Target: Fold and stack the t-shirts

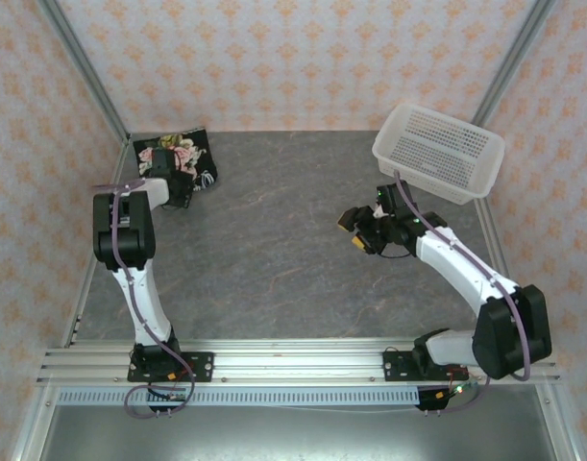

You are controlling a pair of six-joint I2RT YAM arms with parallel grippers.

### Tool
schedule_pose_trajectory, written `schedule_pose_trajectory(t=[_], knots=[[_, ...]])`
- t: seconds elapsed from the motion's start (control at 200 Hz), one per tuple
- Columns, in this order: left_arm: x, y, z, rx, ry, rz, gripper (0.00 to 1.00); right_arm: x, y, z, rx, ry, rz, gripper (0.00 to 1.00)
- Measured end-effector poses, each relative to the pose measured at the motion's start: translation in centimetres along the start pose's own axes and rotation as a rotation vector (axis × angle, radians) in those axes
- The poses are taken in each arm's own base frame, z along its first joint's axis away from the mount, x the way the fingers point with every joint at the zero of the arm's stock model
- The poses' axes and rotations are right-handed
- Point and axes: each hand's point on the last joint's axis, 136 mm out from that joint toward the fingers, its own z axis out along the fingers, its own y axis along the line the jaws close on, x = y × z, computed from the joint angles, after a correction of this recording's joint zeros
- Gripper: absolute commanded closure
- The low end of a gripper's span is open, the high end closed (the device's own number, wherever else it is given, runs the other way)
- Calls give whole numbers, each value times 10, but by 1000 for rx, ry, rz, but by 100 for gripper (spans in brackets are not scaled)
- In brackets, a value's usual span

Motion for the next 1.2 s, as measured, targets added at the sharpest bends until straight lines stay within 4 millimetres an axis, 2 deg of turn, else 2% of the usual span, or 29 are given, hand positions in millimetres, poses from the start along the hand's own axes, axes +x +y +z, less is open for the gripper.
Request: schedule_pose_trajectory(t=[0.175,0.32,0.355,0.425,0.47,0.555,0.59,0.681,0.806,0.906,0.966,0.991,1.026,1.061,1.076,1.201], knots=[[-28,18,-13,-63,14,49,100,-6,12,2,-26,0,-10,42],[-45,21,-18,-102,22,91,99,-4,14,3,-34,12,-11,40],[-45,20,-18,-103,31,104,90,-4,16,3,-43,14,-14,40],[-41,23,-18,-110,47,123,64,-7,24,2,-77,4,-25,38],[-38,23,-19,-110,53,138,56,-9,31,-2,-110,-16,-32,37],[-31,30,-28,-119,61,147,46,-12,46,-14,-188,-60,-60,36],[-26,31,-38,-117,63,154,41,-13,54,-21,-223,-81,-72,35],[-15,25,-71,-84,49,170,36,-17,72,-37,-304,-131,-97,35],[1,-12,-133,54,-2,222,37,-23,87,-46,-367,-164,-109,36],[16,-31,-169,152,-16,248,36,-24,89,-45,-376,-166,-103,36],[22,-32,-183,176,-20,254,15,-24,89,-45,-375,-167,-103,34],[25,-31,-187,179,-19,247,2,-24,89,-45,-375,-168,-103,32],[28,-29,-193,183,-21,252,0,-24,89,-45,-372,-171,-106,28],[31,-28,-201,185,-22,257,0,-25,87,-46,-362,-177,-106,7],[33,-28,-204,185,-24,263,0,-25,86,-46,-357,-182,-108,1],[48,-30,-245,214,-68,332,0,-27,78,-58,-317,-227,-117,1]])
